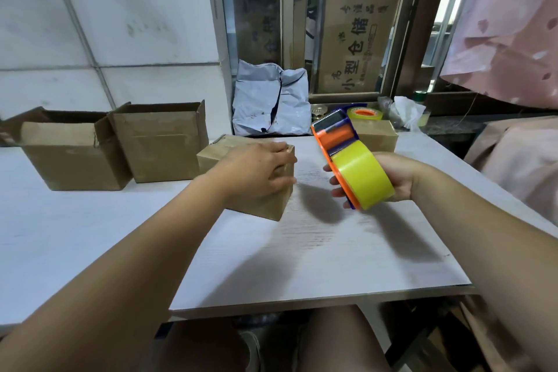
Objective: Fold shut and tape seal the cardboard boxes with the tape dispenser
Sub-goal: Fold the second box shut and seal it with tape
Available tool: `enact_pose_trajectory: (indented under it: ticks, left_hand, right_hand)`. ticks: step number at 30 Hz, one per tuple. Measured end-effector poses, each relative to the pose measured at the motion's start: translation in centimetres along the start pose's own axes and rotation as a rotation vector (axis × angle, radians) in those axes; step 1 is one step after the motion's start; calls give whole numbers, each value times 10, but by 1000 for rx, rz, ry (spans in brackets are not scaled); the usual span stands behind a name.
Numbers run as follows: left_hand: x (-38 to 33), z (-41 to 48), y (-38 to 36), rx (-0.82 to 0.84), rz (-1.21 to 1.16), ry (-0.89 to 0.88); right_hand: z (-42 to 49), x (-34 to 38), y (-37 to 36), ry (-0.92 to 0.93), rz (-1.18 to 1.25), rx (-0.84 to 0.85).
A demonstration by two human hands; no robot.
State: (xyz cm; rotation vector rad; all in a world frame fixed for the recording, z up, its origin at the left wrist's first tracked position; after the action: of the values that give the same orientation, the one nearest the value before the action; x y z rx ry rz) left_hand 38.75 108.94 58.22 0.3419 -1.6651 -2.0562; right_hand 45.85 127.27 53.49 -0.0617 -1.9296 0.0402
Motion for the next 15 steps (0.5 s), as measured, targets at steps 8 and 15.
enact_pose_trajectory:
  ticks: [8,15]
  left_hand:
    - [-17,18,0,75,154,152]
    - [31,-15,32,-178,-431,349]
  right_hand:
    - [0,-2,-9,25,151,-37]
    - [-5,-6,-17,28,239,-23]
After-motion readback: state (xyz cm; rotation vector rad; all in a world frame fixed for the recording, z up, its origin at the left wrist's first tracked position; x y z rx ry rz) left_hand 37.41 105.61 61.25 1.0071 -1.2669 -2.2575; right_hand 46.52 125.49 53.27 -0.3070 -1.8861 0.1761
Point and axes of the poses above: each hand's wrist, its own z-axis towards the middle knuckle, its own y-axis out of the back of the hand, x = y × z, the point moved 6 cm from there along z, towards the middle knuckle, and after that the axes turned 1 degree about -y, right-handed, at the moved point
